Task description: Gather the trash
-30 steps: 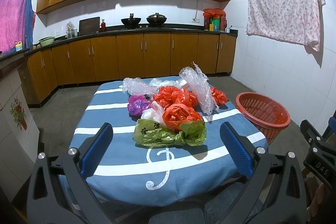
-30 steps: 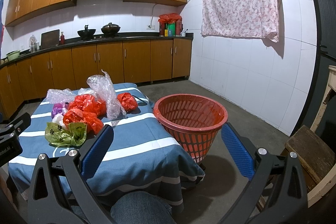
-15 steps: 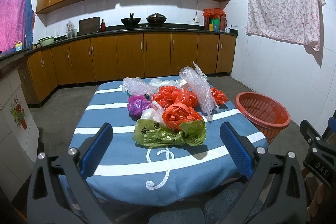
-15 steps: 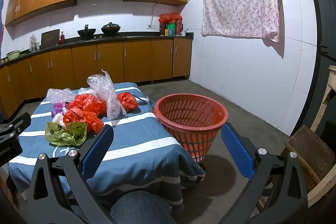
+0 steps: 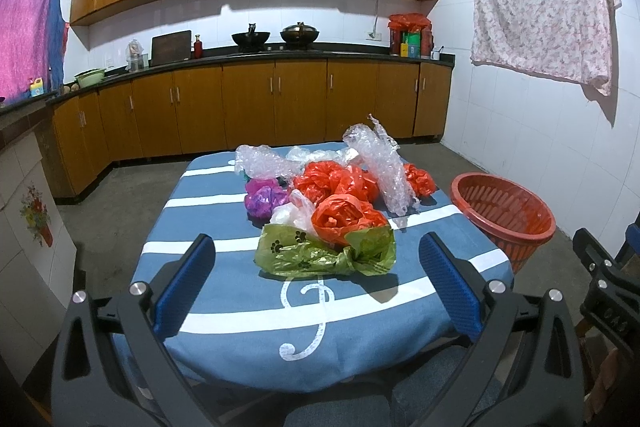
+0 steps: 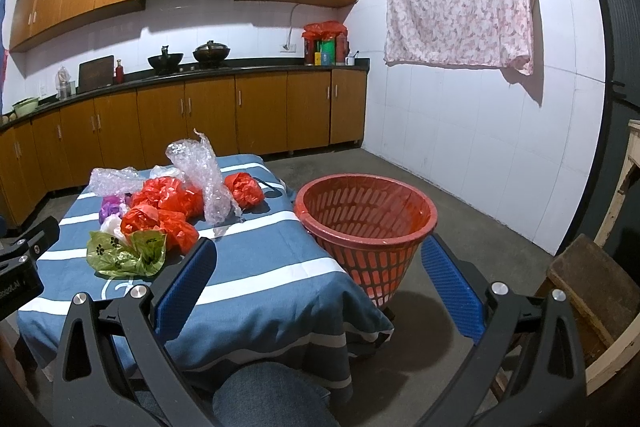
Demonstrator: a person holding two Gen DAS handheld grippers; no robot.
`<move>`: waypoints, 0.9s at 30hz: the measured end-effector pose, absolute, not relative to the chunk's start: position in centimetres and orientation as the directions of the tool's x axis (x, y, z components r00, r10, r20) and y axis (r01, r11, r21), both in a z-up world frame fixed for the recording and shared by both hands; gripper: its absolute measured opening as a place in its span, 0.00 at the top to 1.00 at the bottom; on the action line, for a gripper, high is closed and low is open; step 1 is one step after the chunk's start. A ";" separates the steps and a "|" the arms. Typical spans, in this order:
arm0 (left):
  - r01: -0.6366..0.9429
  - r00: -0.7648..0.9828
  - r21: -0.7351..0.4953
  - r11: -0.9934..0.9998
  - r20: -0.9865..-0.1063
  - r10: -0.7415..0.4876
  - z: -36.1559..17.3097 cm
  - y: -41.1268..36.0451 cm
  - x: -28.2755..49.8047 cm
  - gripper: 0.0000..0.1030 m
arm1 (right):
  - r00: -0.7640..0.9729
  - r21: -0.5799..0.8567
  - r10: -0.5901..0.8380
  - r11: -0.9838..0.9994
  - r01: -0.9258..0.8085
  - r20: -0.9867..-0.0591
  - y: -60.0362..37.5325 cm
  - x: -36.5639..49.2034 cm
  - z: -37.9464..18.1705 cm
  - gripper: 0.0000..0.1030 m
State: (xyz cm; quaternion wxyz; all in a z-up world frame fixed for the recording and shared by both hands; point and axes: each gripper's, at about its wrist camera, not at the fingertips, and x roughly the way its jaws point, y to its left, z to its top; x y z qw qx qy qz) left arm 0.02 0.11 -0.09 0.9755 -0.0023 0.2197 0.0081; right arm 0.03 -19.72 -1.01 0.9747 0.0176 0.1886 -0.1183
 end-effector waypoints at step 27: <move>-0.202 0.852 -0.037 0.979 -0.499 0.157 -3.8 9.0 8.0 0.04 | 0.875 0.065 0.044 0.998 -0.015 -0.482 -16.1 16.4 -1.8 0.31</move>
